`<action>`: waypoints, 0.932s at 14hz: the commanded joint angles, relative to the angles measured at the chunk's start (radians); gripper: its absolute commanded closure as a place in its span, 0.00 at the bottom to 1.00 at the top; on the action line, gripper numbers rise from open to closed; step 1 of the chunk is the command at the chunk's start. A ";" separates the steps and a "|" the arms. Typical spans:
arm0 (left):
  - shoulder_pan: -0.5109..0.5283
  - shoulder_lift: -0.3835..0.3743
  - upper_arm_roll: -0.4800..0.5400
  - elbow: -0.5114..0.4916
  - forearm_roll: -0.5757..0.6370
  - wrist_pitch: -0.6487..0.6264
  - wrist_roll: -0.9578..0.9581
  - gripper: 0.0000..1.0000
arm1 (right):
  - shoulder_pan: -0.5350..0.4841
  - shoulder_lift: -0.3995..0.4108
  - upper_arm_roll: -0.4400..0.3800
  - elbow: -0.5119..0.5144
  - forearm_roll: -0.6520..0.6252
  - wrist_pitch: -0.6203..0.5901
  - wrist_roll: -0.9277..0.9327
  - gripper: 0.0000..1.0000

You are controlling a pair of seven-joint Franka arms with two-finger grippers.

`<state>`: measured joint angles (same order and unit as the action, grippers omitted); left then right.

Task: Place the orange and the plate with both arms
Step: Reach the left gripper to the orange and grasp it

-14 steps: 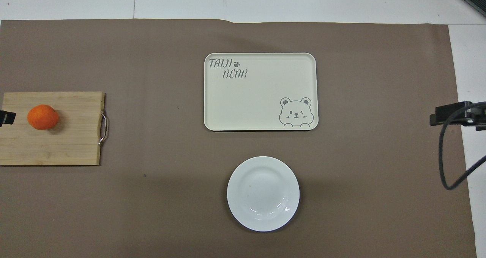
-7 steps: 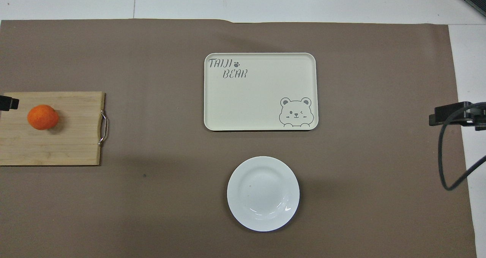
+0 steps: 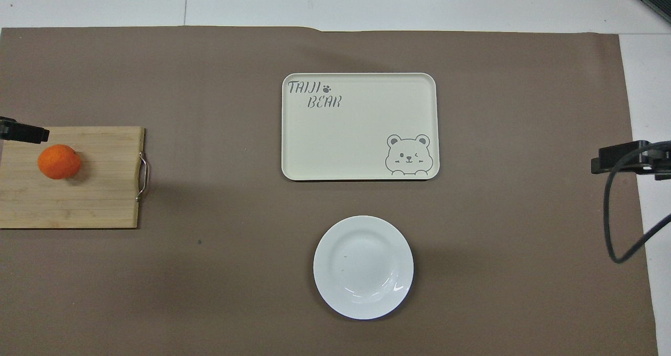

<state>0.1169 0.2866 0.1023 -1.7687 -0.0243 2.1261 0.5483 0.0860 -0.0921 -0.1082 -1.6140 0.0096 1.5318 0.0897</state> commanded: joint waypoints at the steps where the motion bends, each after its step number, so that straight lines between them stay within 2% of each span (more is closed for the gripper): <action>1: 0.026 0.006 -0.010 -0.124 -0.002 0.145 0.050 0.00 | -0.006 -0.021 0.005 -0.020 0.004 -0.024 -0.028 0.00; 3: 0.041 -0.007 -0.009 -0.199 -0.002 0.207 0.064 0.00 | -0.017 -0.021 0.005 -0.020 0.004 -0.016 -0.053 0.00; 6: 0.061 -0.017 -0.009 -0.212 -0.002 0.207 0.108 0.00 | -0.005 -0.024 0.005 -0.024 0.004 -0.010 -0.056 0.00; 7: 0.058 -0.017 -0.009 -0.212 -0.002 0.207 0.107 0.10 | -0.005 -0.026 0.005 -0.030 0.004 -0.010 -0.056 0.00; 8: 0.058 -0.017 -0.009 -0.210 -0.002 0.203 0.107 0.58 | -0.005 -0.031 0.007 -0.032 0.003 -0.010 -0.056 0.00; 9: 0.053 -0.017 -0.009 -0.207 -0.002 0.203 0.113 0.92 | -0.005 -0.031 0.007 -0.032 0.003 -0.012 -0.056 0.00; 10: 0.041 -0.017 -0.009 -0.199 -0.002 0.204 0.110 1.00 | -0.006 -0.031 0.005 -0.033 0.004 -0.013 -0.056 0.00; 13: 0.011 -0.050 -0.012 -0.178 -0.002 0.201 0.091 1.00 | -0.005 -0.032 0.007 -0.035 0.003 -0.010 -0.053 0.00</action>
<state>0.1578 0.2905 0.0833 -1.9351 -0.0244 2.3222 0.6436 0.0857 -0.0970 -0.1048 -1.6193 0.0096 1.5183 0.0613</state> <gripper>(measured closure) 0.141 0.000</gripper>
